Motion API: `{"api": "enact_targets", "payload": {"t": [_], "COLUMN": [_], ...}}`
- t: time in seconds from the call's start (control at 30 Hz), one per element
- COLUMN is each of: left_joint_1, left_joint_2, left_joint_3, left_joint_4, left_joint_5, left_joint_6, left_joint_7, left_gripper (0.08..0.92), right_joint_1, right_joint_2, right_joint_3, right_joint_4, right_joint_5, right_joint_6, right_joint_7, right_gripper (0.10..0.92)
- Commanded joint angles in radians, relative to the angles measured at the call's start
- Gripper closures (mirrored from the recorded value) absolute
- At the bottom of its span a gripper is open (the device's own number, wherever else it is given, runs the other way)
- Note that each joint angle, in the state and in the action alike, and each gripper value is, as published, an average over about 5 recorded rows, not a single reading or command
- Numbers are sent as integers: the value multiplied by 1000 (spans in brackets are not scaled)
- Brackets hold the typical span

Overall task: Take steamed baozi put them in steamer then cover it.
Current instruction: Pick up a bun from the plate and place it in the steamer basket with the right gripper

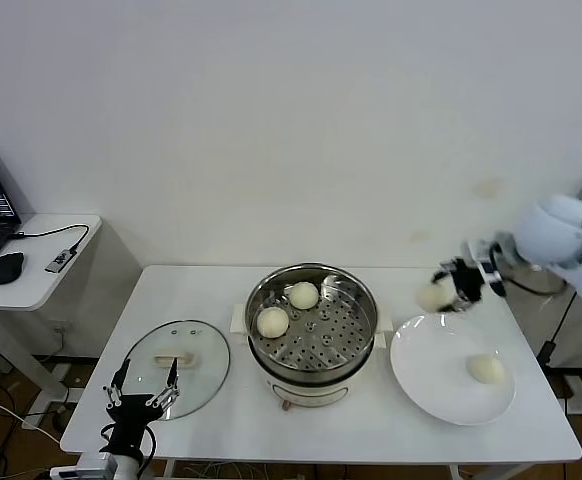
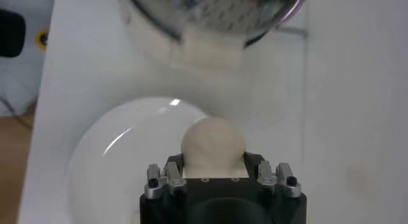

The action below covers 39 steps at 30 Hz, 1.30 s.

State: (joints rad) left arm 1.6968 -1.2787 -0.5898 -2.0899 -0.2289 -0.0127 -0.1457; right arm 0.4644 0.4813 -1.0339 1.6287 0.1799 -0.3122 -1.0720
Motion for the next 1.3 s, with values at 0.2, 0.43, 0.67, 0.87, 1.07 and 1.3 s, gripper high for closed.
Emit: {"api": "enact_targets", "payload": {"t": [0.2, 0.43, 0.67, 0.87, 1.07, 1.3], "left_joint_1": [5, 11, 14, 19, 25, 28], "left_joint_2": [-12, -14, -18, -23, -29, -37], "left_joint_3": [-19, -41, -53, -64, -67, -66], "left_joint_4": [-3, -3, -10, -26, -37, -38], "left_joint_5": [2, 1, 0, -4, -3, -1], "left_joint_6": [-1, -5, -5, -5, -6, -8], "left_joint_7": [-1, -1, 0, 0, -1, -2], "left_gripper": [177, 177, 177, 177, 177, 177], "right_joint_1": [224, 181, 129, 101, 97, 100], "right_joint_2": [370, 464, 525, 564, 596, 601], "right_joint_3": [-232, -312, -344, -350, -355, -361], "right_joint_4": [2, -23, -73, -95, -114, -118], "right_joint_5": [214, 60, -88, -157, -214, -235], "right_joint_6": [99, 255, 428, 519, 599, 658], "right_joint_7": [115, 110, 98, 95, 83, 59], "right_gripper": [429, 431, 431, 424, 423, 423]}}
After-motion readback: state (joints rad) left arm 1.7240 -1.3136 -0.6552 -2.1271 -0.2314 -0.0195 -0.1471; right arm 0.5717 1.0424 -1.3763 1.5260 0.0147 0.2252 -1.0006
